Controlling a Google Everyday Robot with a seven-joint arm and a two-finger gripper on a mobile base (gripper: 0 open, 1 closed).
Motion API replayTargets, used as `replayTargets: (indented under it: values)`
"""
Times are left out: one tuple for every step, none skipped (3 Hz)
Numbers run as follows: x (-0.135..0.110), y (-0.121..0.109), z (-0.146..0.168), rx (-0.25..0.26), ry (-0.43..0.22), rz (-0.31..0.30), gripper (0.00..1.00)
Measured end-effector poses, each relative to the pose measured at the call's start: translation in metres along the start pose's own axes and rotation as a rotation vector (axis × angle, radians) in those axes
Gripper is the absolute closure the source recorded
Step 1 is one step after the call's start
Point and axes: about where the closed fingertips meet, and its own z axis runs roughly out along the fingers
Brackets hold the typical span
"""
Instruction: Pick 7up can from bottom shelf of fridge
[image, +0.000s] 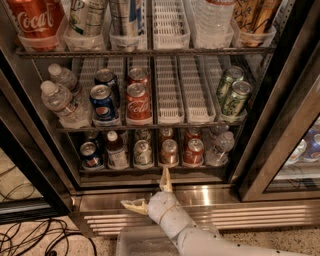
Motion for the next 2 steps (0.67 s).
replayTargets:
  values:
    - [0.0058,-0.0005,0.0067,0.038,-0.025,-0.023,0.0]
    - [0.009,-0.0051,0.0138,0.083,-0.06,-0.044,0.0]
